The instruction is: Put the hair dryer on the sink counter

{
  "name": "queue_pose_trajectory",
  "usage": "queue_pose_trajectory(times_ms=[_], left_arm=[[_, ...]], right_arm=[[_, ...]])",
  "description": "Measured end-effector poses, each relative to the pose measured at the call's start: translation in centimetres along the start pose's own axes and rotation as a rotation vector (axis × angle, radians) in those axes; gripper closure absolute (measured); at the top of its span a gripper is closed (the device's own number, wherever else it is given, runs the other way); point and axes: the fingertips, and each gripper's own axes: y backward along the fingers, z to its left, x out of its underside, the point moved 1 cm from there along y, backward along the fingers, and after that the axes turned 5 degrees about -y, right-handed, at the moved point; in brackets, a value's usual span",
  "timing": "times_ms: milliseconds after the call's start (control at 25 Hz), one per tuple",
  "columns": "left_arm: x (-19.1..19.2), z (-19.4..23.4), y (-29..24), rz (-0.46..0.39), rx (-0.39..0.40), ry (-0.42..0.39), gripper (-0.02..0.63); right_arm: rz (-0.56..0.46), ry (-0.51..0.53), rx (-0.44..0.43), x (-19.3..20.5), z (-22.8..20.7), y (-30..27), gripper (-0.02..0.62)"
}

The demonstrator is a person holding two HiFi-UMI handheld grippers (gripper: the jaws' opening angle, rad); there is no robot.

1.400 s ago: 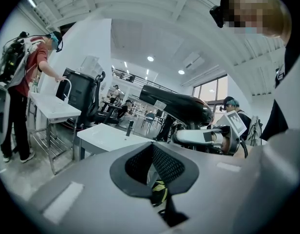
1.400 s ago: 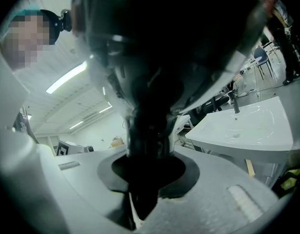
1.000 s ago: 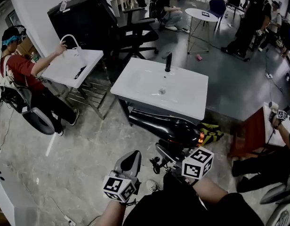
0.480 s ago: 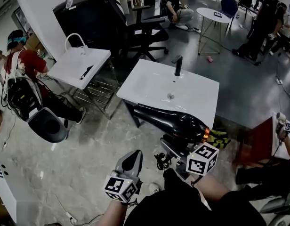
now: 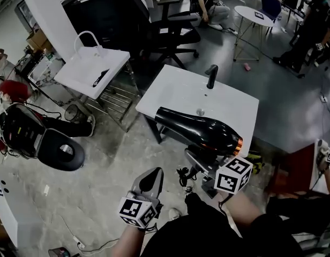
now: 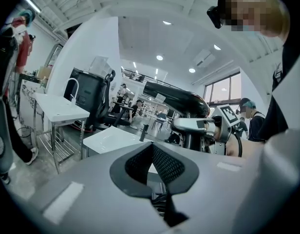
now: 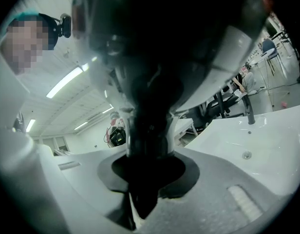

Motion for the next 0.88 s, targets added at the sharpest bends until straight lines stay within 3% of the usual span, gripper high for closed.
queue_pose_trajectory(times_ms=[400, 880], left_arm=[[-1.2, 2.3, -4.5, -0.022, -0.036, 0.037, 0.603], [-4.8, 3.1, -10.4, -0.049, -0.054, 0.010, 0.603]], right_arm=[[0.026, 0.008, -0.020, -3.7, -3.3, -2.8, 0.512], [-0.011, 0.023, -0.059, -10.7, -7.0, -4.3, 0.512]])
